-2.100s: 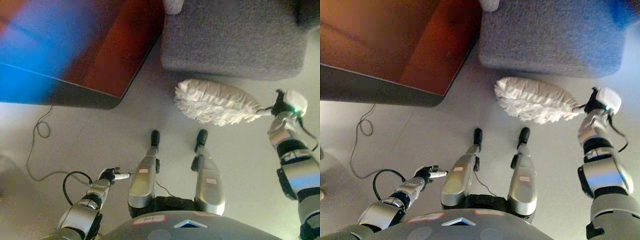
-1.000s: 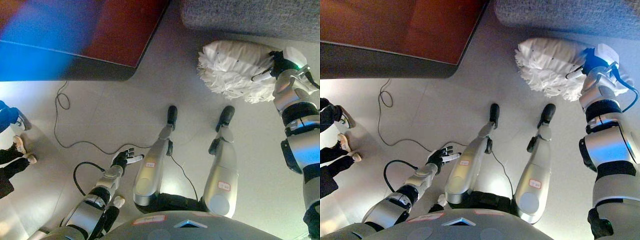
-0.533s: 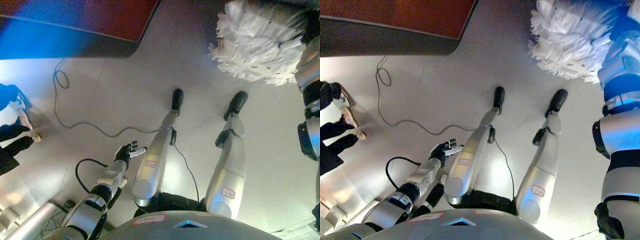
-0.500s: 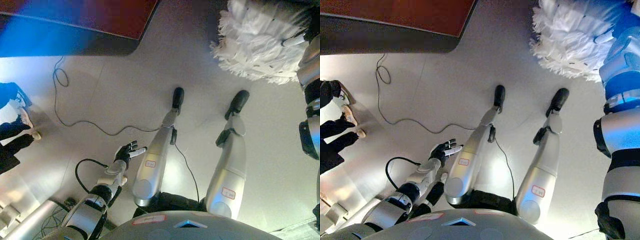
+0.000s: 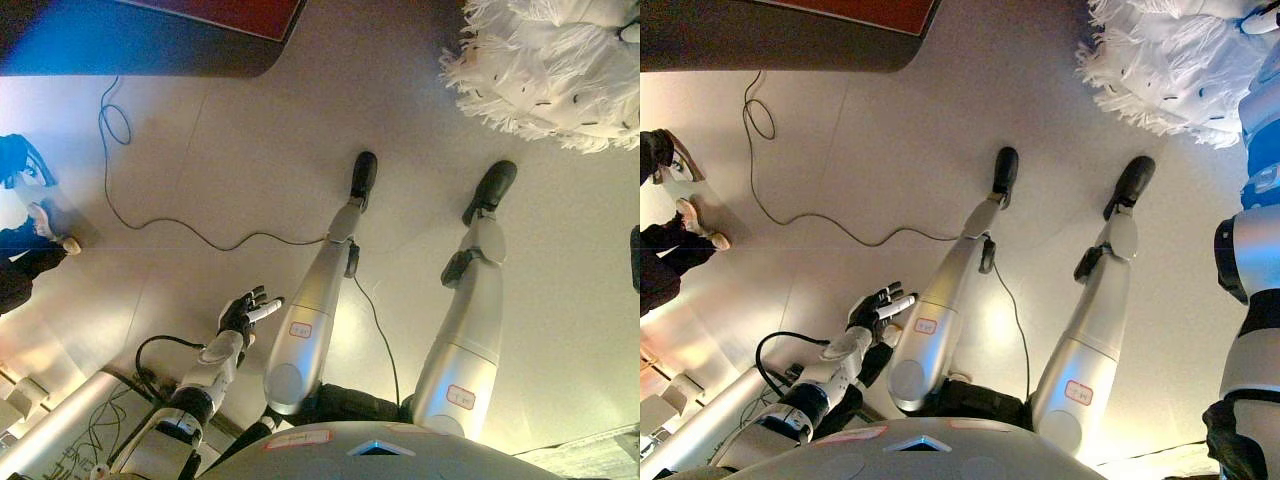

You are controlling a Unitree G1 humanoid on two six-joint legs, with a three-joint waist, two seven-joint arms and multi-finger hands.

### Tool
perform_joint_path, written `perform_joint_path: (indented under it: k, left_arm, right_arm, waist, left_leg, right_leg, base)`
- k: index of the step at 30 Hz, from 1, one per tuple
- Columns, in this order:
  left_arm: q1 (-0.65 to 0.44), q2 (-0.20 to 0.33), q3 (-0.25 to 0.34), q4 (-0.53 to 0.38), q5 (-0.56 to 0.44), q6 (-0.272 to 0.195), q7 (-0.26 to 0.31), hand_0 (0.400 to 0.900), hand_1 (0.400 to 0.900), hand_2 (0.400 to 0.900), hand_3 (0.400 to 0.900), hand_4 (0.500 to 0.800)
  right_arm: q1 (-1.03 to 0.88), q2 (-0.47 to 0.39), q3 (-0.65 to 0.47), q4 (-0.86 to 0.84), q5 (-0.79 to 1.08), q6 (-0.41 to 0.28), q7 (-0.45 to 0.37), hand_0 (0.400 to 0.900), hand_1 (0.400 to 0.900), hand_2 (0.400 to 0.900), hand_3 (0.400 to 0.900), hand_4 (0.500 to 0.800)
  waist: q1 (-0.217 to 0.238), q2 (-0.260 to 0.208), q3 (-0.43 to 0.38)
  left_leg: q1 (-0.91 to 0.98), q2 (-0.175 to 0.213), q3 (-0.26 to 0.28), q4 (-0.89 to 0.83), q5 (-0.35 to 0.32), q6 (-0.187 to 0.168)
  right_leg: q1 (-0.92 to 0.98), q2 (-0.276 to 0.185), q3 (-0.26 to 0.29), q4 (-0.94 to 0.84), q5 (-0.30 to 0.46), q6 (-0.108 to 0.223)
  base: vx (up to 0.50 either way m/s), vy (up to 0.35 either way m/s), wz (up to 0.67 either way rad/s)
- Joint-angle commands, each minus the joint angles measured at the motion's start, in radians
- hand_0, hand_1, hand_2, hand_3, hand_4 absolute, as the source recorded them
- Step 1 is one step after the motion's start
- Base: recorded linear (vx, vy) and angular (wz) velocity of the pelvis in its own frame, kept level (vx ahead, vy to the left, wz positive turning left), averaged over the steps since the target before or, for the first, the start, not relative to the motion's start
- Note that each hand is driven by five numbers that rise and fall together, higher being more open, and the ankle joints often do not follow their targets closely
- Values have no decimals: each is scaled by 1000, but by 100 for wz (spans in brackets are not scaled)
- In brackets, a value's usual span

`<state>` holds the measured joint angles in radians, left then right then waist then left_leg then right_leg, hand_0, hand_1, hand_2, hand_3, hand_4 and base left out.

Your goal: Pick up the pillow and put it on the sofa.

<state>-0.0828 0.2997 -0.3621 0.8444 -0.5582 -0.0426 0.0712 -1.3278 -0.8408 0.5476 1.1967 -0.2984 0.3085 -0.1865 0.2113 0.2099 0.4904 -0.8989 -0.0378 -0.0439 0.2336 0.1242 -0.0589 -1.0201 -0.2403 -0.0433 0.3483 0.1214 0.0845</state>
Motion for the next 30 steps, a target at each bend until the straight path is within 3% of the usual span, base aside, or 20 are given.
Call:
perform_joint_path:
  k: [1, 10, 14, 20, 24, 30]
  left_arm:
    - [153, 71, 0, -26, -30, 25, 4, 900, 900, 900, 900, 800]
    - [157, 95, 18, -28, -27, 39, -61, 900, 900, 900, 900, 800]
    - [137, 96, 22, 26, 3, 53, -109, 900, 900, 900, 900, 800]
    - [96, 94, 38, 86, 20, 62, -117, 900, 900, 900, 900, 800]
    - [69, 115, 63, 131, 46, 103, -111, 900, 900, 900, 900, 800]
    - [59, 138, 121, 205, 114, 144, -104, 900, 900, 900, 900, 800]
  right_arm:
    - [-95, -97, 113, -94, 34, -92, 12, 400, 400, 400, 400, 500]
    - [-68, -109, 113, -106, 63, -151, 103, 400, 400, 400, 400, 500]
    - [-44, -94, 111, -120, 54, -191, 172, 400, 400, 400, 400, 500]
    - [26, -87, 99, -212, 73, -239, 268, 400, 400, 400, 400, 500]
    - [101, -109, 80, -352, 119, -251, 344, 400, 400, 400, 400, 500]
    - [229, -127, 9, -520, 175, -257, 429, 400, 400, 400, 400, 500]
  waist:
    - [5, 165, 30]
    - [-6, 135, 30]
    - [-18, 104, 30]
    - [-47, 32, 30]
    - [-68, -38, 29]
    - [-81, -130, -52]
  left_leg:
    - [16, 13, -47, -73, 75, 20]
    - [124, 15, -28, -102, 63, 21]
    - [198, 15, -18, -103, 47, 21]
    - [334, 29, 3, -114, 21, 17]
    - [474, 49, 21, -135, -2, 15]
    - [592, 84, 38, -163, -24, 6]
  right_leg:
    - [48, 7, -10, 21, -62, 23]
    - [164, -6, -60, -54, -33, 26]
    - [249, -14, -89, -82, -23, 26]
    - [398, -12, -116, -120, -20, 25]
    - [548, -3, -130, -155, -24, 26]
    - [698, 28, -145, -219, -29, 21]
  base:
    - [-36, 39, -8]
    - [-26, -13, -4]
    - [19, -52, -11]
    - [53, -85, -10]
    - [80, -130, -3]
    - [138, -144, 2]
